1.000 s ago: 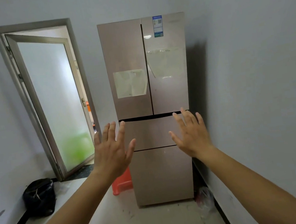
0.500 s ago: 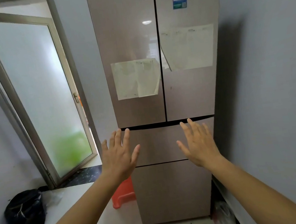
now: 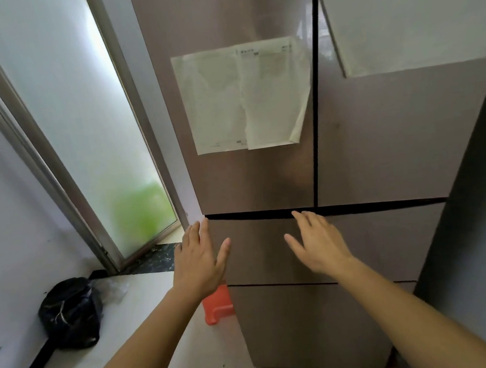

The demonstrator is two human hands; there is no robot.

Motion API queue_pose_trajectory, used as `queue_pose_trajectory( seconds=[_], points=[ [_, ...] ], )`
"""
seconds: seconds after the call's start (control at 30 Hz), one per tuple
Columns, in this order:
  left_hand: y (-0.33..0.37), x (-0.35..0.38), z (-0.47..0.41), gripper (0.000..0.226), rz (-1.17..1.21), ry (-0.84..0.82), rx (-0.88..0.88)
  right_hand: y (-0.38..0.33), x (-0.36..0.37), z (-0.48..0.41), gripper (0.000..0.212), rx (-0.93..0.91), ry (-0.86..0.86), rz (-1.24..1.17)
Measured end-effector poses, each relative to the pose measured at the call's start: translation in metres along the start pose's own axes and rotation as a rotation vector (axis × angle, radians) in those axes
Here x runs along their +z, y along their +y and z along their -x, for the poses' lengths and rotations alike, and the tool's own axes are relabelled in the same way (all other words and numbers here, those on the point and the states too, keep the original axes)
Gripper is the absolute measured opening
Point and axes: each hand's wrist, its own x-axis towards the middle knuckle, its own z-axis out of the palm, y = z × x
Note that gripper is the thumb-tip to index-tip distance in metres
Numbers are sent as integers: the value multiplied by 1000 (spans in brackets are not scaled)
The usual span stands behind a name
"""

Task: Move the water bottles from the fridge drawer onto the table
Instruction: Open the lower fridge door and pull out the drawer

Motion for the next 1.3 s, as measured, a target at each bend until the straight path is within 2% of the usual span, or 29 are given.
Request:
queue_pose_trajectory(
  seconds=[0.13,0.27,0.4,0.5,0.6,0.77,0.87,0.97,1.03,1.17,1.23,1.3],
  points=[
    [-19,26,-43,81,48,-42,-19,-4,35,-41,66,-38,-104,30],
    [-37,54,-88,81,285,-117,-138,-9,60,-72,68,-25,-146,55],
    [-46,77,-125,43,698,-117,-188,-12,83,-91,76,8,-181,132],
    [-50,95,-140,62,873,-281,-278,-12,98,-97,82,75,-86,97],
    [-58,114,-146,65,861,-237,-300,-13,113,-96,79,123,-32,49],
    [-73,117,-163,64,789,-254,-167,-27,118,-99,71,208,54,26],
    [-81,117,-154,58,756,-236,-199,-35,121,-81,58,235,153,16],
    [-83,119,-117,55,822,-235,-244,-35,124,-48,53,192,207,39],
    [-83,115,-94,52,822,-246,-227,-34,121,-34,54,170,201,39],
    [-76,97,-63,94,776,-352,-240,-33,108,-11,60,148,133,26],
    [-73,91,-44,89,787,-382,-234,-34,99,5,64,147,100,1],
    [-66,83,-19,68,808,-392,-210,-34,91,26,69,151,60,-35]
  ],
)
